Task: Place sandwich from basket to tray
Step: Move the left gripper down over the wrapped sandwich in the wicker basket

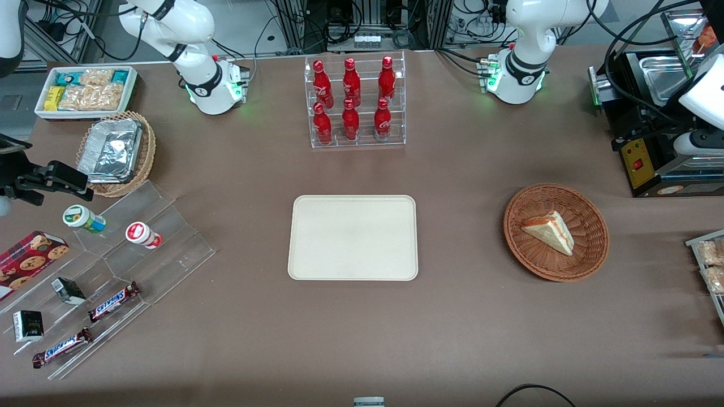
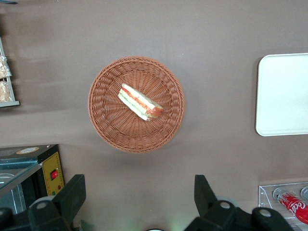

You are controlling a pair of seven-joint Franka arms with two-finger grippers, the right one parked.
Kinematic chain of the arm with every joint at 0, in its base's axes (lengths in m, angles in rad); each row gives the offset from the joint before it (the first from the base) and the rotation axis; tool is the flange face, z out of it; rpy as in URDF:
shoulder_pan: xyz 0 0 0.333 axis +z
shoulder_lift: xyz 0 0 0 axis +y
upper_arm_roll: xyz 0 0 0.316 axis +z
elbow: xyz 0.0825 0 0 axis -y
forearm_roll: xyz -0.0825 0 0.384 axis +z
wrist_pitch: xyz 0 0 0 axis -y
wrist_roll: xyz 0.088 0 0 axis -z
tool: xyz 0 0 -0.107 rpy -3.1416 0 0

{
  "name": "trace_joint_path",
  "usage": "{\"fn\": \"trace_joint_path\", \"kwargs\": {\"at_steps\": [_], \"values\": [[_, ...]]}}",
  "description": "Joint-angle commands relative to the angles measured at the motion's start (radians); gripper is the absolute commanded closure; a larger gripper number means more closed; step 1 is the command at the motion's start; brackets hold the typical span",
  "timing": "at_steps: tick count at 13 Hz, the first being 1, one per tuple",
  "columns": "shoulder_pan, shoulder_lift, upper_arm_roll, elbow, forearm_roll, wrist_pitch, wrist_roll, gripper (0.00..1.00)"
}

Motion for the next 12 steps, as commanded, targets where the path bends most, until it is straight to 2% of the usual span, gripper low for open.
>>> {"fn": "trace_joint_path", "kwargs": {"at_steps": [1, 3, 4, 5, 9, 12], "values": [[0.016, 0.015, -0.009, 0.031, 0.003, -0.024, -0.004, 0.00], [0.033, 0.049, -0.009, 0.028, 0.015, -0.022, -0.004, 0.00], [0.037, 0.079, -0.009, 0.027, 0.044, -0.019, -0.008, 0.00], [0.042, 0.110, -0.004, 0.026, 0.064, -0.018, -0.039, 0.00], [0.062, 0.225, -0.003, 0.008, 0.069, 0.065, -0.223, 0.00], [0.063, 0.231, 0.013, -0.124, 0.090, 0.232, -0.341, 0.00]]}}
